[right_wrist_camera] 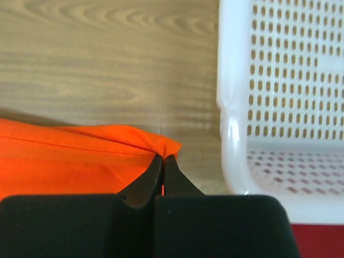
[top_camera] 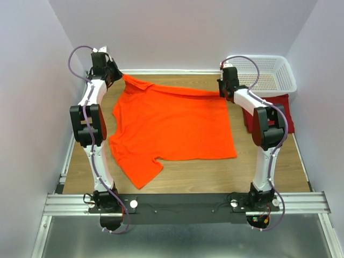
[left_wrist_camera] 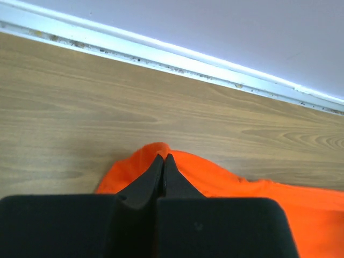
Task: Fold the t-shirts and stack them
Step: Fold the tshirt
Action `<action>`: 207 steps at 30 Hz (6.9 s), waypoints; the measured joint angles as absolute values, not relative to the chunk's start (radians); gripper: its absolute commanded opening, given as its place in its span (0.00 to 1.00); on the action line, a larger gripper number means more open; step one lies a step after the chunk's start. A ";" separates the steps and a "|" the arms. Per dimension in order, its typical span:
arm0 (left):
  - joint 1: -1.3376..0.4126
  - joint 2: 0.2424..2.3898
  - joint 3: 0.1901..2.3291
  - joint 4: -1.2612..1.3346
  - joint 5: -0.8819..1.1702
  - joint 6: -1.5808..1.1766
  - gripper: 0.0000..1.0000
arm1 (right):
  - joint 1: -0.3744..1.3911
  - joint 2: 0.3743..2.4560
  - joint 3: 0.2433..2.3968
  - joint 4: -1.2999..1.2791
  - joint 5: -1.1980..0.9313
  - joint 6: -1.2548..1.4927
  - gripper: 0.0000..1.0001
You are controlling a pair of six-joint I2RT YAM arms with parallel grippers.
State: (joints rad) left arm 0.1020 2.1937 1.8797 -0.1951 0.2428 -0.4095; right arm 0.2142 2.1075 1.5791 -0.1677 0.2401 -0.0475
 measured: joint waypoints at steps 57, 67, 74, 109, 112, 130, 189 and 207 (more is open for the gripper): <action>0.104 1.492 0.772 0.167 0.299 -0.977 0.76 | 0.186 2.027 1.432 -0.271 0.222 0.216 0.50; 0.104 1.350 0.765 0.107 0.271 -0.887 0.74 | 0.224 1.937 1.420 -0.388 0.115 0.257 0.60; 0.093 1.354 0.677 0.067 0.240 -0.853 0.65 | 0.411 1.876 1.385 -0.389 -0.095 0.311 0.57; -0.046 1.203 0.732 -0.417 0.104 -0.940 0.83 | 0.480 1.720 1.140 -0.667 -0.223 0.372 0.59; -0.045 1.318 0.908 -0.291 0.103 -0.835 0.84 | 0.392 1.701 1.210 -0.659 -0.184 0.365 0.56; -0.071 1.660 1.053 -0.179 0.166 -0.544 0.70 | 0.381 1.826 1.219 -0.200 -0.448 0.503 0.31; -0.098 1.571 0.860 -0.212 0.112 -0.520 0.60 | 0.682 2.267 1.486 0.148 -0.298 0.889 0.13; -0.101 1.571 0.851 -0.212 0.115 -0.523 0.56 | 0.682 2.224 1.485 0.078 -0.281 0.862 0.01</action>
